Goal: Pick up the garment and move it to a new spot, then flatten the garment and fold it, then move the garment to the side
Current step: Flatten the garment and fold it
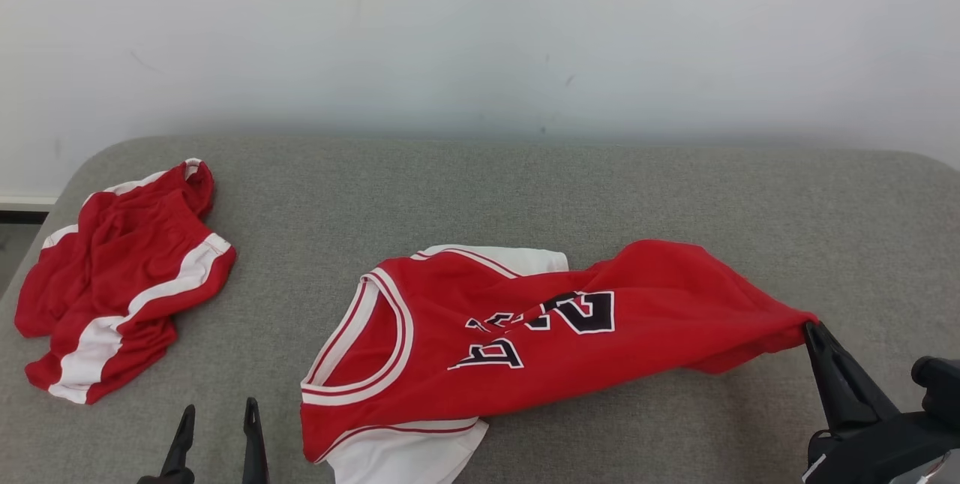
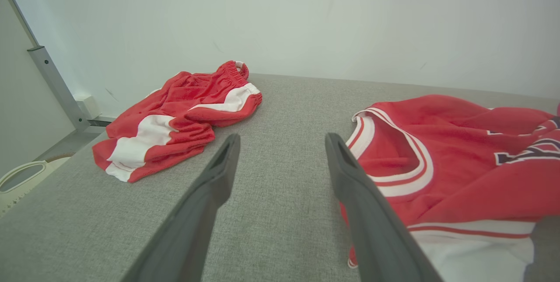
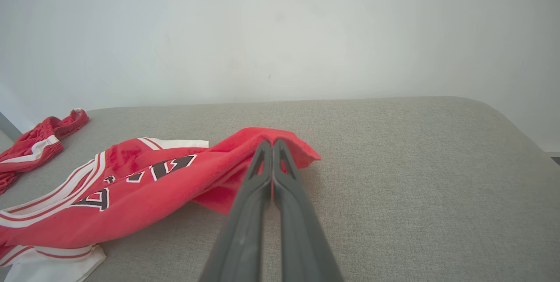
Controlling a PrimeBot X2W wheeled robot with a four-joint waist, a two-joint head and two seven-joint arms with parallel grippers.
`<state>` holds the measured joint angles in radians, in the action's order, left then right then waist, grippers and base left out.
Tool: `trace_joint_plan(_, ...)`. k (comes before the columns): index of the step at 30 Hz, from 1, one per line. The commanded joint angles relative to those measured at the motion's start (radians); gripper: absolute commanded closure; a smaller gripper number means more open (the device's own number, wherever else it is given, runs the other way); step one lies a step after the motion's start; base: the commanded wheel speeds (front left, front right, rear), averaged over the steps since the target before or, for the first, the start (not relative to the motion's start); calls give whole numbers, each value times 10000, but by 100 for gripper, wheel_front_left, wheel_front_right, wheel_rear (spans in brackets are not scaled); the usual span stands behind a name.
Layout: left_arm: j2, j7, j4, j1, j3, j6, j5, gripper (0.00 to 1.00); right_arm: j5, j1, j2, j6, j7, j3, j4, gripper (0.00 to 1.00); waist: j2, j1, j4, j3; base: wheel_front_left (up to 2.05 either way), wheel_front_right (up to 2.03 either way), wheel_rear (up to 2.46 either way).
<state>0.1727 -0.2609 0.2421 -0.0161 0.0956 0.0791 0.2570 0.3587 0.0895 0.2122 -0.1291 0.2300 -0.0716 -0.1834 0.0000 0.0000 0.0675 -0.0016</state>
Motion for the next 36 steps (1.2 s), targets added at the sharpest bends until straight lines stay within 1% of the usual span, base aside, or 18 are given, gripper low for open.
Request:
trace_joint_plan(1,-10,-2,-3,-25,35,-18,111,0,-130,120,14,-33,158,-71,-193,100,0,0,41,0,0,0,0)
trace_joint_plan(2,-26,-3,0,-22,52,-17,126,0,-116,73,-59,-33,263,-97,-299,100,0,0,59,1,0,0,0)
trace_joint_plan(5,-50,-6,44,2,95,-39,153,0,-169,-410,7,-33,434,64,-244,100,0,0,143,24,0,0,0)
trace_joint_plan(8,-80,-10,94,132,155,-51,143,0,-394,-1089,283,-33,345,325,369,100,0,0,275,87,0,0,0)
trace_joint_plan(10,-105,-11,112,206,205,-74,145,0,-432,-1704,377,-33,208,581,1055,100,0,0,387,150,0,0,0)
trace_joint_plan(12,-87,-13,178,252,242,-145,161,0,-553,-2442,547,-33,-13,857,1824,100,0,0,526,218,0,0,0)
trace_joint_plan(15,-62,-17,316,454,280,-233,167,0,-521,-3530,618,-33,-369,1192,3225,100,0,0,725,331,0,0,0)
trace_joint_plan(17,-109,-21,411,533,355,-254,138,0,-636,-4249,760,-33,-591,1439,4288,100,0,0,892,426,0,0,0)
trace_joint_plan(20,-153,-27,488,678,405,-290,126,0,-644,-5335,798,-27,-1071,1693,5972,100,0,0,1080,555,0,0,0)
trace_joint_plan(25,-220,-34,616,940,519,-394,67,0,-886,-6938,907,-25,-2034,1873,8683,100,0,0,1362,746,0,0,0)
trace_joint_plan(26,-220,-34,616,940,519,-394,67,0,-886,-6938,907,-25,-2034,1873,8683,100,0,0,1362,746,0,0,0)
trace_joint_plan(29,-223,-38,754,1110,535,-461,85,0,-989,-7717,953,-25,-2564,1890,10103,100,0,0,1454,833,0,0,0)
trace_joint_plan(32,-246,-39,854,1231,522,-495,73,0,-1047,-8311,874,-25,-2956,2076,11202,100,0,0,1495,859,0,0,0)
trace_joint_plan(33,-249,-41,856,1241,513,-504,60,0,-1019,-8470,838,-25,-3062,2145,11483,91,0,0,1497,861,0,0,0)
trace_joint_plan(34,-261,-40,853,1221,498,-489,44,0,-988,-8596,794,-25,-3177,2227,11726,69,0,0,1474,848,0,0,0)
trace_joint_plan(35,-269,-41,848,1193,482,-478,36,0,-947,-8707,773,-25,-3306,2296,11958,48,0,0,1445,838,0,0,0)
trace_joint_plan(36,-279,-41,836,1161,462,-461,24,0,-879,-8798,751,-25,-3451,2325,12143,0,0,0,1404,819,0,0,0)
